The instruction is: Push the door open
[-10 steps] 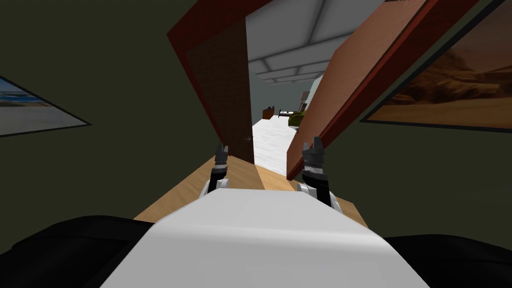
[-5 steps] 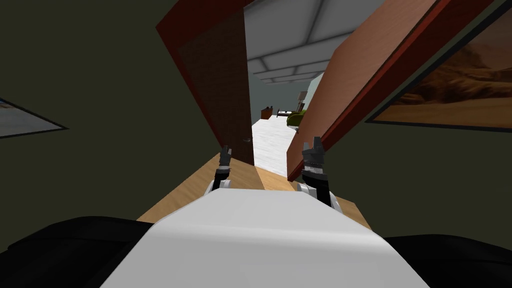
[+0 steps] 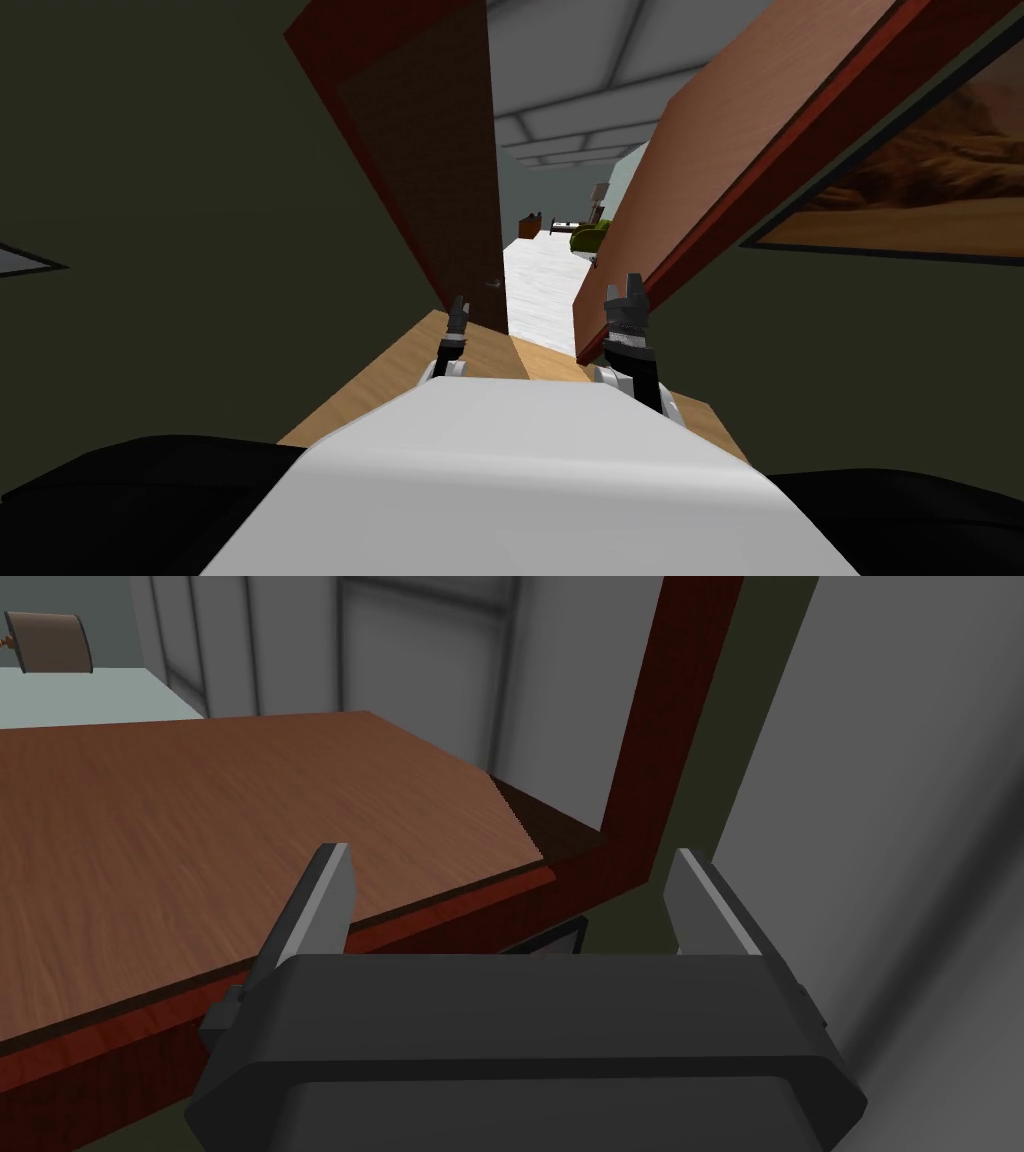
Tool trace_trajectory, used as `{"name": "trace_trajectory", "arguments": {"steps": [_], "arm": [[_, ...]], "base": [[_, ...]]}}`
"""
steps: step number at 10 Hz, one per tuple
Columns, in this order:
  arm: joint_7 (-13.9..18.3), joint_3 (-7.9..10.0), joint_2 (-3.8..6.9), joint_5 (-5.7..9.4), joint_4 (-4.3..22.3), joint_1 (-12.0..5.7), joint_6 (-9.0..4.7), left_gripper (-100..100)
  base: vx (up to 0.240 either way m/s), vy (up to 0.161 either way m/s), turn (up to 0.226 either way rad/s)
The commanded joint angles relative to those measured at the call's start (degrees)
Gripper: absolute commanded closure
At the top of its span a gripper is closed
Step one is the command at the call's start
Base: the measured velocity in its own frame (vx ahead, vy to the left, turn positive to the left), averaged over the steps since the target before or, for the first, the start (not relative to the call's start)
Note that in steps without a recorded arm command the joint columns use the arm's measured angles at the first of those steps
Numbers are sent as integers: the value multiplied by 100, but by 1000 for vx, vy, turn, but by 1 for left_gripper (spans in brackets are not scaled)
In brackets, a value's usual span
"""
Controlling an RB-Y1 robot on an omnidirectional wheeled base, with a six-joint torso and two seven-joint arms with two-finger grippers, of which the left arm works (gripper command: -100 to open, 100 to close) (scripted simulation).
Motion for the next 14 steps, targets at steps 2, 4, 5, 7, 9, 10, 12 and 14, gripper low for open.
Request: {"name": "trace_trajectory", "arguments": {"steps": [2, 4, 5, 7, 9, 10, 12, 14], "arm": [[31, -79, 16, 6, 437, -51, -112, -100], [46, -132, 16, 9, 759, -134, -160, -100], [54, -159, 15, 10, 936, -175, -184, -100], [70, -212, 11, 13, 1266, -257, -231, -100], [77, -239, 6, 15, 1427, -297, -254, -100], [85, -265, 1, 16, 1589, -337, -277, -100], [100, -316, -10, 19, 1906, -416, -323, -100], [114, -365, -26, 22, 2210, -492, -366, -100]], "base": [[100, 72, -62], [81, 80, -73], [95, 68, -64], [80, 61, -67], [69, 64, -43], [55, 39, -35], [81, 63, -71], [97, 60, -55]]}}
